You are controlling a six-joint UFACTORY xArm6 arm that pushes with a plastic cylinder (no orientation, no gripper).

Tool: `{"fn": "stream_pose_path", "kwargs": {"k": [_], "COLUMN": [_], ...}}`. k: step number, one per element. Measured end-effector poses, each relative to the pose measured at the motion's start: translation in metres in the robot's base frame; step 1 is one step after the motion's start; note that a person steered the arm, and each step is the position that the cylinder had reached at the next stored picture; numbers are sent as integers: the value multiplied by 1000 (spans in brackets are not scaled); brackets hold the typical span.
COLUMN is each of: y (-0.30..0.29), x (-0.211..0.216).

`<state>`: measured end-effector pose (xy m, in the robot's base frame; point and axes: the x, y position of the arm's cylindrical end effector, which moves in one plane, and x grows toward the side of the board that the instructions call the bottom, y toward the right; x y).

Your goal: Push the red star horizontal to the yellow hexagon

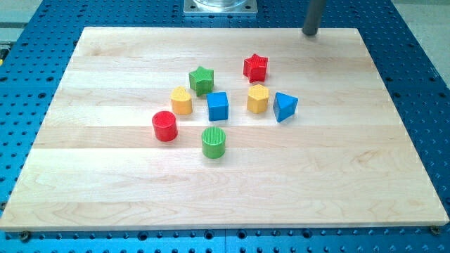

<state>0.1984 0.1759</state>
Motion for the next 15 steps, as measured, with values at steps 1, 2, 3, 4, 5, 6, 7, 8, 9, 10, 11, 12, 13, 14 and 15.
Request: {"fn": "stream_pose_path", "kwargs": {"k": [1,2,3,4,5,6,7,8,9,10,11,12,13,14,15], "y": [-67,-88,-91,-91,-91,-91,-93,-119,-122,-122,-121,-120,-94,-44,-17], "x": [14,62,63,100,130,111,53,75,165,204,204,210,247,248,247]}}
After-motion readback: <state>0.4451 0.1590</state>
